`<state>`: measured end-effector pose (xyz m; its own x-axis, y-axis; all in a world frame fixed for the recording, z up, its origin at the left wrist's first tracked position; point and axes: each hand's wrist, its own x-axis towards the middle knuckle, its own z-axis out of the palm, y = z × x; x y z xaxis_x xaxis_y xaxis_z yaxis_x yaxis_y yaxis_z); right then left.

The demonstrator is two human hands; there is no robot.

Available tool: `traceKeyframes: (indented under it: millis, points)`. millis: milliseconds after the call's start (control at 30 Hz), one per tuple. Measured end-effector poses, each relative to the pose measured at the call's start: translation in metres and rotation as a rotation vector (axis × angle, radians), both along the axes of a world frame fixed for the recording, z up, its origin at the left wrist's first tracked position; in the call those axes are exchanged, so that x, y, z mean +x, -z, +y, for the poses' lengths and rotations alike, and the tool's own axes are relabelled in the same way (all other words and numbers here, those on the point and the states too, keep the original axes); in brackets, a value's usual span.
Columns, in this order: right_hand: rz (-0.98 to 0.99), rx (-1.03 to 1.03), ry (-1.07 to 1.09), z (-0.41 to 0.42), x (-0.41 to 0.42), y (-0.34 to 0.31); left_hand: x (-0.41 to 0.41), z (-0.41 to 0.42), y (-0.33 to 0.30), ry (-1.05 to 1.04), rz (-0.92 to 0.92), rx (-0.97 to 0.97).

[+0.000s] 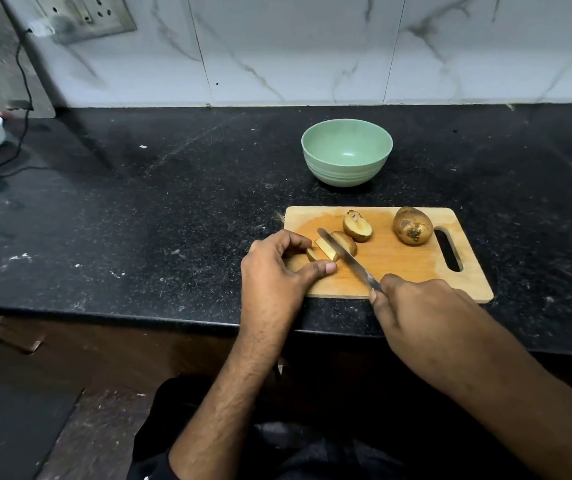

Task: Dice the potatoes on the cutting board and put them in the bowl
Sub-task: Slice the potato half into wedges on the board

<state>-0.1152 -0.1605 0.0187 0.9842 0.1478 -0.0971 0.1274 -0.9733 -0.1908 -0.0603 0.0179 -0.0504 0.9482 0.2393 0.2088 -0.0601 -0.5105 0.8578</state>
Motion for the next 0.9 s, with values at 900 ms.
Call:
traceKeyframes:
  millis: [900]
  points:
    - [0.01,0.054,-0.059,0.03,-0.012,0.005,-0.009,0.003,0.005,-0.023,-0.103,0.083]
